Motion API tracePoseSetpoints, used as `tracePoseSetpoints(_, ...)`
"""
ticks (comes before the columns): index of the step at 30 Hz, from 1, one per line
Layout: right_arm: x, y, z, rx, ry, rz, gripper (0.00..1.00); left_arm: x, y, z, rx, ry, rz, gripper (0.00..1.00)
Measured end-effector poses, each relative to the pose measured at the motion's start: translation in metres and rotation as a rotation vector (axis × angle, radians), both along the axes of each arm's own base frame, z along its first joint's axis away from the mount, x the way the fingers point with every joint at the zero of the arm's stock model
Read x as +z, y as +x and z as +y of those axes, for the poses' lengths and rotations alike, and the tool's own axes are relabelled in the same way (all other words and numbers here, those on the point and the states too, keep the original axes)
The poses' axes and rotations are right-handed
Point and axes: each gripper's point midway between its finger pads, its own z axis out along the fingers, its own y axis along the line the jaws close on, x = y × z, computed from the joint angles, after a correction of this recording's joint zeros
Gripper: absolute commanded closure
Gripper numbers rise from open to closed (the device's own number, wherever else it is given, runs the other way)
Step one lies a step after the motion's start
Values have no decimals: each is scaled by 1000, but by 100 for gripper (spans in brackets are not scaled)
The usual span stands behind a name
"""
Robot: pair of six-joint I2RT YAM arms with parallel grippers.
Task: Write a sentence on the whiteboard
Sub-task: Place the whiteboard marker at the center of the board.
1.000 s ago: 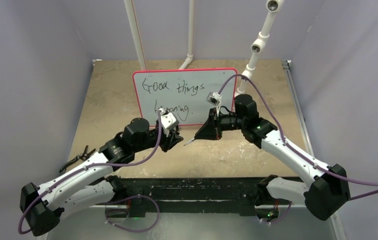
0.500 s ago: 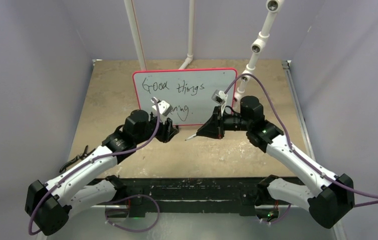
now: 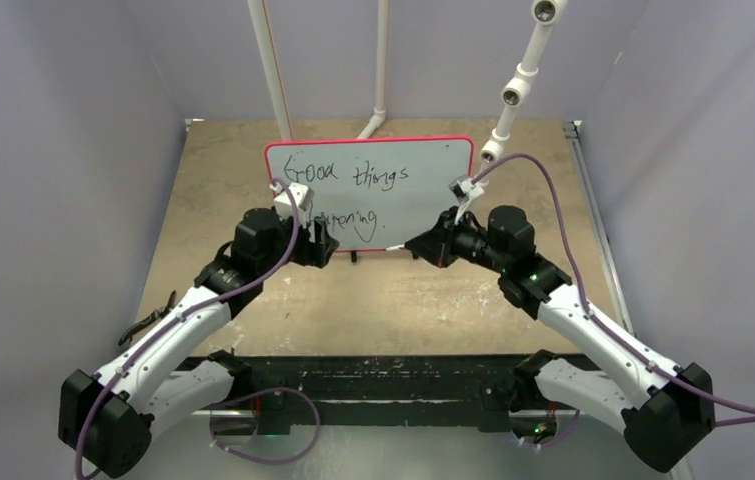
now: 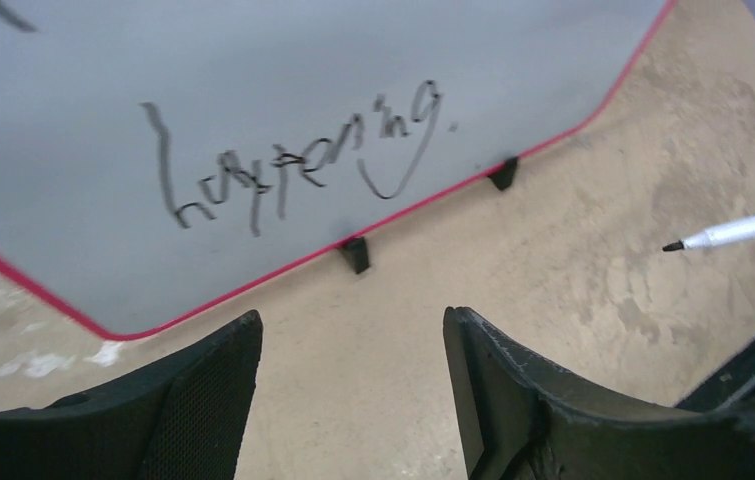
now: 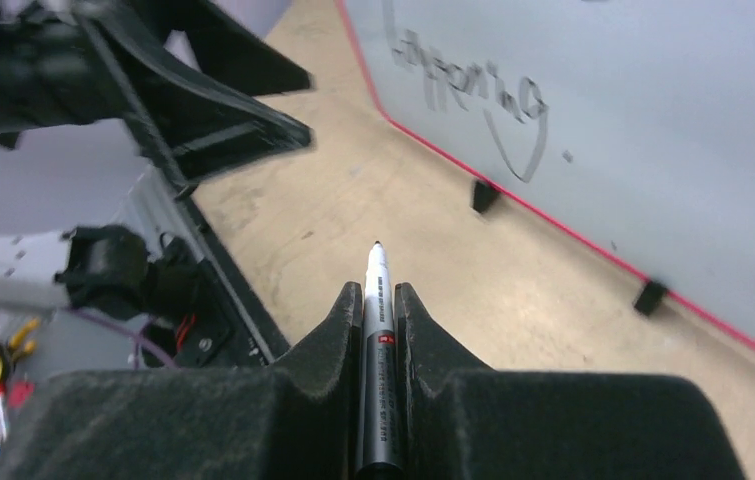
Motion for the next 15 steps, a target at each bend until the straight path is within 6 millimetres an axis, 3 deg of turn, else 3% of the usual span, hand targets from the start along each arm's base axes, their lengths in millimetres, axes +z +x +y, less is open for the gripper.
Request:
tracePoseSetpoints(2,-17,3,-6,-74,23,60,100,-1,9,15,63,0,9,33)
tracePoseSetpoints(8,-107,1,-28,-273,5,310,100,-3,28,62,245,18,26,33)
tracePoseSetpoints(15,-157,18,-53,-430,42,455,100,4,30,88,361,59,4,30)
